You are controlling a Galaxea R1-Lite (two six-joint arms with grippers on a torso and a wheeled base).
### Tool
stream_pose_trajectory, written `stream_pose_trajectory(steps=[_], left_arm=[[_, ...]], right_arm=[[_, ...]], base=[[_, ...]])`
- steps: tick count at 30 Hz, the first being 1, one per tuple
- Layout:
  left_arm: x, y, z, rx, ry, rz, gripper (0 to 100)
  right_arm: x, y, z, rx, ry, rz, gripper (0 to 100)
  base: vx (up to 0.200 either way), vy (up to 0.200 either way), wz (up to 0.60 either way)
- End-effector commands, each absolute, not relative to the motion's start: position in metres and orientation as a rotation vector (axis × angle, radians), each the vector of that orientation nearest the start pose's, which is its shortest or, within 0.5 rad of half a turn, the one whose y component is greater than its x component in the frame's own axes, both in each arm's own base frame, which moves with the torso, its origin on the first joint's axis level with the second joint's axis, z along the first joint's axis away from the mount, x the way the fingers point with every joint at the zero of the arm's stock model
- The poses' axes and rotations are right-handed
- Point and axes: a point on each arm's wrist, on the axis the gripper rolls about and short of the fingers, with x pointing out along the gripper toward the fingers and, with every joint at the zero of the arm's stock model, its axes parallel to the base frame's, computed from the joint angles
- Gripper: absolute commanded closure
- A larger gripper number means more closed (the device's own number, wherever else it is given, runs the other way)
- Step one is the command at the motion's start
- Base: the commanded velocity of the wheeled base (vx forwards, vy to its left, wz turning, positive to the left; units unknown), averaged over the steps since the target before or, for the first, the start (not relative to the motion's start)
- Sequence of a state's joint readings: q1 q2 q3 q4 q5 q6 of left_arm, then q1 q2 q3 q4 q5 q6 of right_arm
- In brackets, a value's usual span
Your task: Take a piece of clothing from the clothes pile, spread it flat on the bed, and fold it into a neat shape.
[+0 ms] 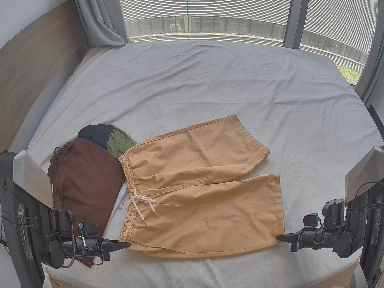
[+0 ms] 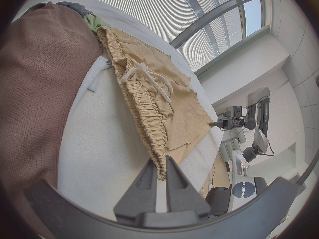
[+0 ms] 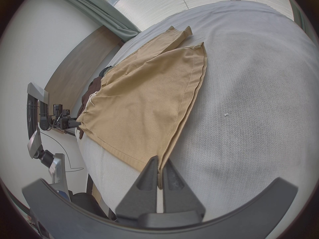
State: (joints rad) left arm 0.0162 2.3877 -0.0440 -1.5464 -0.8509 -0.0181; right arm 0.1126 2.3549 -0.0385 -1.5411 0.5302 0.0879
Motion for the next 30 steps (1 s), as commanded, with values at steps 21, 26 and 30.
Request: stream_pose_trajectory(steps=[21,26,30], left_arm=[[0.211,-0.014,-0.039,-0.339,0.747,-0.820,100],[0.217,-0.016,-0.029,-0.366,0.721,-0.809,100],[0.221,-0.017,-0.024,-0.381,0.703,-0.807,100]], right_arm=[[0.218,0.036,-0.027,0.212,0.746,0.608,100],[0.221,0.037,-0.019,0.207,0.701,0.626,100],[0.223,0.037,-0.018,0.216,0.693,0.623,100]], base=[[0.000,0.000,0.00],[0.000,0.000,0.00],[0.000,0.000,0.00]])
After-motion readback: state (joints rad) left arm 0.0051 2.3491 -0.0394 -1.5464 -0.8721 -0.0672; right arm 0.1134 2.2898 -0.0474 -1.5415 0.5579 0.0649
